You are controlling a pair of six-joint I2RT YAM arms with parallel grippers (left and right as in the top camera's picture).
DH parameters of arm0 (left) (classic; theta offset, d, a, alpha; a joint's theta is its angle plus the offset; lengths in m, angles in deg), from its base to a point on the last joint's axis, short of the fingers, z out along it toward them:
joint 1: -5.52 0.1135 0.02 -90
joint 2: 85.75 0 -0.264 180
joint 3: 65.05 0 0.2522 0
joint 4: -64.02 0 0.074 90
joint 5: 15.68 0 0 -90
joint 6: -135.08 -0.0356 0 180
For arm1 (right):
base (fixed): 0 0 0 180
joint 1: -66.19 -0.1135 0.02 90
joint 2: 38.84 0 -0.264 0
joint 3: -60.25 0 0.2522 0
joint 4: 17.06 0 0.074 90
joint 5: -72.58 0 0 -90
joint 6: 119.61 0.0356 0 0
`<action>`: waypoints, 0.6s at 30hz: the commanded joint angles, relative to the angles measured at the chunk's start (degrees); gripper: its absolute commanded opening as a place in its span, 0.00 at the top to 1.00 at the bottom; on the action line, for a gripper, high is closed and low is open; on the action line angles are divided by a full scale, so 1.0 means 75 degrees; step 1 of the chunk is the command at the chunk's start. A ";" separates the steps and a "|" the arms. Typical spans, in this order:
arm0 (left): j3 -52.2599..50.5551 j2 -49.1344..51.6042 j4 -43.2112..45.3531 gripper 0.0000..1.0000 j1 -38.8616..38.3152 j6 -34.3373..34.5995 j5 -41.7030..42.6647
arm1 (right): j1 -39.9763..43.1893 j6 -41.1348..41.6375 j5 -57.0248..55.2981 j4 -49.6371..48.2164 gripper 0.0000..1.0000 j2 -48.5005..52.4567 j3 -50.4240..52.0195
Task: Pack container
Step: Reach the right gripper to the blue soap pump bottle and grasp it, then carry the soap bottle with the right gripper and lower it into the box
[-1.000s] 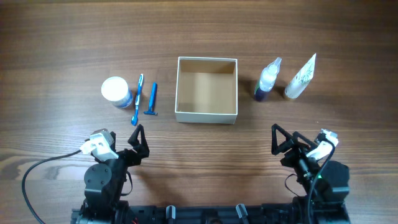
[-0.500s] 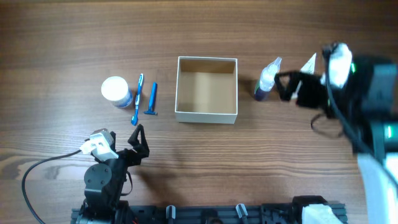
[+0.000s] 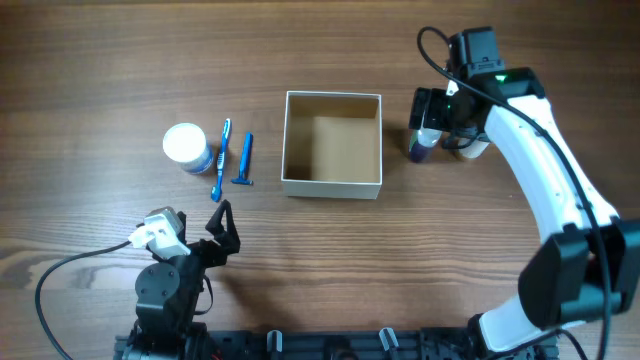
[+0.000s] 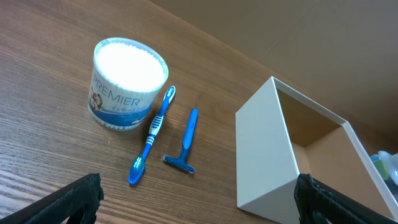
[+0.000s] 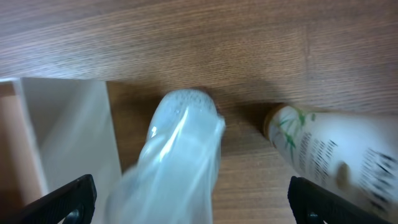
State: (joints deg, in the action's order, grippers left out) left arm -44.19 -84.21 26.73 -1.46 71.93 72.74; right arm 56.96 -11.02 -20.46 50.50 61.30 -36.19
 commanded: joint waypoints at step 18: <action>-0.0017 -0.0047 0.0026 0.00 0.0061 -0.0090 0.0038 | -0.0076 0.0455 0.0137 -0.0169 0.34 0.0574 -0.0157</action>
State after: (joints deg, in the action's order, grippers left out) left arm -44.19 -84.21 26.73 -1.46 71.95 72.74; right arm 56.83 -7.78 -20.44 49.35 63.35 -36.19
